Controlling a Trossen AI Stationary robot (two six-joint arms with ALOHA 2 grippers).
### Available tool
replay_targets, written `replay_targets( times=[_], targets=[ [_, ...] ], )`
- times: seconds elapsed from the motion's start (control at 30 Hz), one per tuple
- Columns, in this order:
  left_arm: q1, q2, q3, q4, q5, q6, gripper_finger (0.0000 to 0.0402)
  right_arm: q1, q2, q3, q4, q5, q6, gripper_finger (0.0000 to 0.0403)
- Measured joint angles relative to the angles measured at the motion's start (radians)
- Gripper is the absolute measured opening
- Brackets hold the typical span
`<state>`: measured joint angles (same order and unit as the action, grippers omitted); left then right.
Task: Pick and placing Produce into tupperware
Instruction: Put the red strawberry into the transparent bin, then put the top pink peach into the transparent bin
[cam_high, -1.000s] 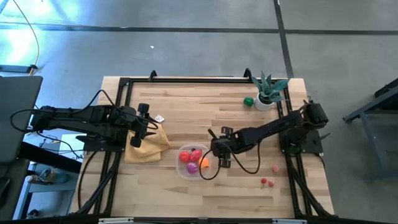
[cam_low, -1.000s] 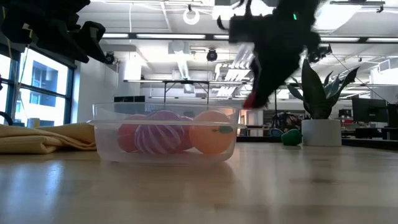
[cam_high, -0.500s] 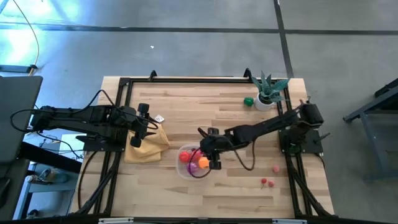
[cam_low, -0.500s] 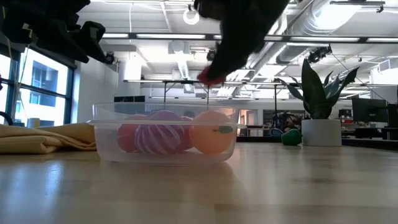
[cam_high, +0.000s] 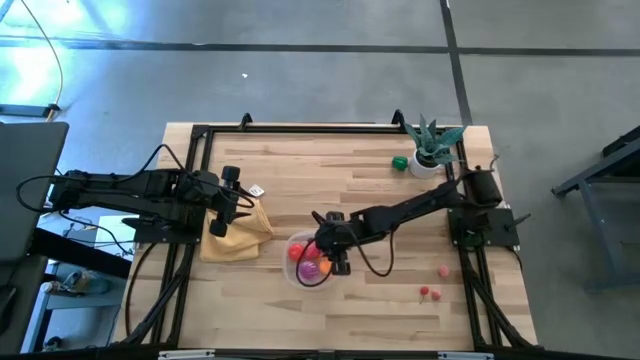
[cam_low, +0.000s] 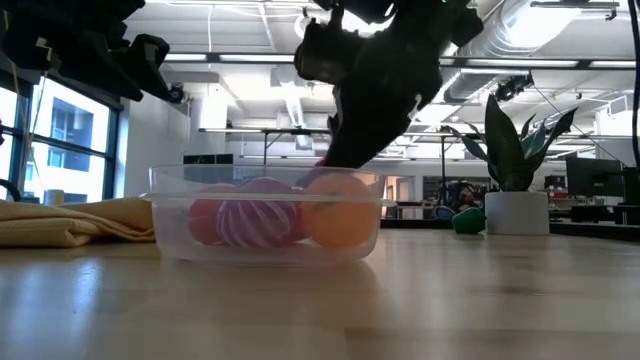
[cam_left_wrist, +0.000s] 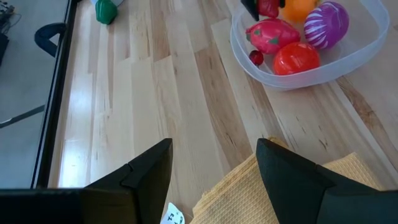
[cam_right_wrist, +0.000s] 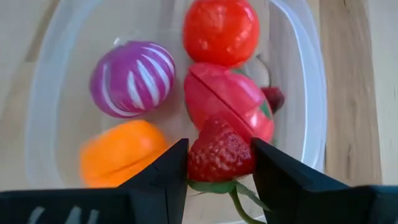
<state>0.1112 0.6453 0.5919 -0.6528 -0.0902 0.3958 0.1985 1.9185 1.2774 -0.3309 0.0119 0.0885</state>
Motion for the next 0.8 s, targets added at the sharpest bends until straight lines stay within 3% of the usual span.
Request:
replay_targets(
  times=[0.33,0.8],
  targets=[
    [0.000,0.000,0.000,0.000,0.000,0.000,0.0221,-0.011,0.008,0.000,0.006,0.006,-0.019,0.0143],
    [0.000,0.000,0.000,0.000,0.000,0.000,0.0221,-0.011,0.007,0.000,0.006,0.048,-0.018,0.0188]
  ],
)
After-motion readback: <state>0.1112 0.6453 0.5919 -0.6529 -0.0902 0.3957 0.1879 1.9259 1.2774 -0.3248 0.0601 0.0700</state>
